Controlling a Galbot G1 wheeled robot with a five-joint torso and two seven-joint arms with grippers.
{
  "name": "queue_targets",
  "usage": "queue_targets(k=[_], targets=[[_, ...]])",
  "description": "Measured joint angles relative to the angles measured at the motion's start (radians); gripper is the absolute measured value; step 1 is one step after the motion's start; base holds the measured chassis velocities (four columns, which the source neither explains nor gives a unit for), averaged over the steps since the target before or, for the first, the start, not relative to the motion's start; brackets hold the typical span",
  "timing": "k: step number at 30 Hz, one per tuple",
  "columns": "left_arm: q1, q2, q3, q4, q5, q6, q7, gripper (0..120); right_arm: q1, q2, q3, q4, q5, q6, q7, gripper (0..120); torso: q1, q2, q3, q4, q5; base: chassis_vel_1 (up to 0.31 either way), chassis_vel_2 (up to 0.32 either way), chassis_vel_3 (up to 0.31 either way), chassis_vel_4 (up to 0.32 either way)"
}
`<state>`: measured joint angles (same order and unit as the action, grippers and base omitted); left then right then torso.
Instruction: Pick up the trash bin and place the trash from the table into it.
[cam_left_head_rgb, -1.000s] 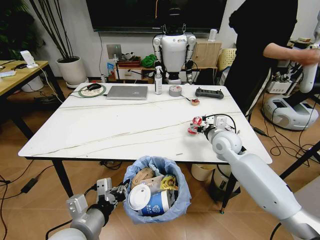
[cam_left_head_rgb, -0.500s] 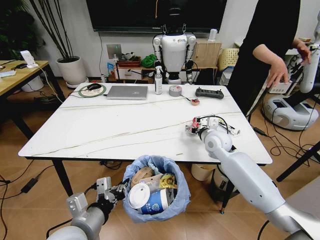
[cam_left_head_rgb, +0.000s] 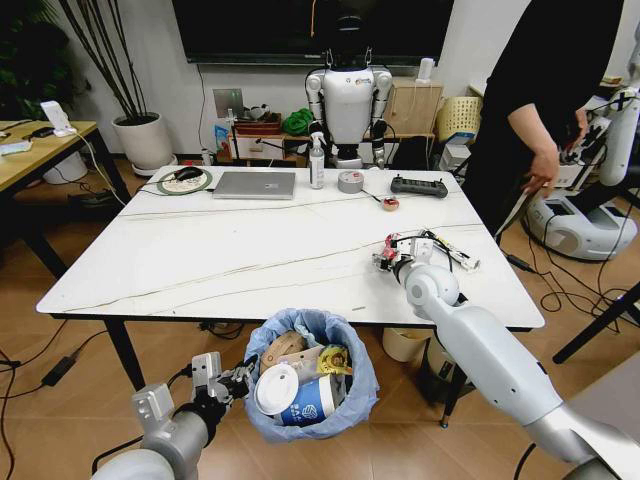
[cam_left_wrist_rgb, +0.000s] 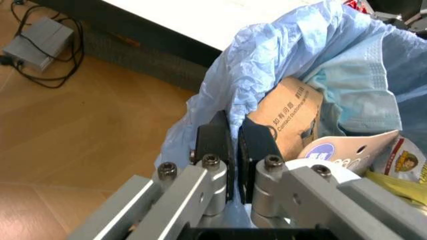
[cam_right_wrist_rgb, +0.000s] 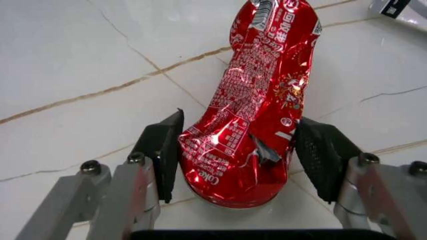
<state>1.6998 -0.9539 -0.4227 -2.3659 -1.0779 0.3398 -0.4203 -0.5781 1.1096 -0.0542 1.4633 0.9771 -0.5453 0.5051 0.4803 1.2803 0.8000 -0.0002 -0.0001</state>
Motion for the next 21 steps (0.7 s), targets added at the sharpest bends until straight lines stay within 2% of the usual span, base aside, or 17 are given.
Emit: queue_targets(k=[2,12,21], targets=[[-0.001,0.000,0.001,0.000,0.000,0.000,0.000,0,0.000,-0.004,-0.001,0.002,0.000,0.000,0.000,49,0.000,0.000,0.000,0.0000,0.0000,0.000,0.000,0.000,0.000],[-0.003,-0.002,0.003,0.001,-0.003,-0.001,0.000,0,-0.008,-0.029,-0.003,0.056,0.011,0.030,-0.021,49,0.000,0.000,0.000,0.0002,0.0003,0.000,0.000,0.000,0.000],[-0.014,0.001,0.006,0.005,-0.019,-0.001,0.001,0,-0.086,-0.181,0.009,0.386,0.051,0.153,-0.154,49,0.000,0.000,0.000,-0.0001,0.0002,0.000,0.000,0.000,0.000]])
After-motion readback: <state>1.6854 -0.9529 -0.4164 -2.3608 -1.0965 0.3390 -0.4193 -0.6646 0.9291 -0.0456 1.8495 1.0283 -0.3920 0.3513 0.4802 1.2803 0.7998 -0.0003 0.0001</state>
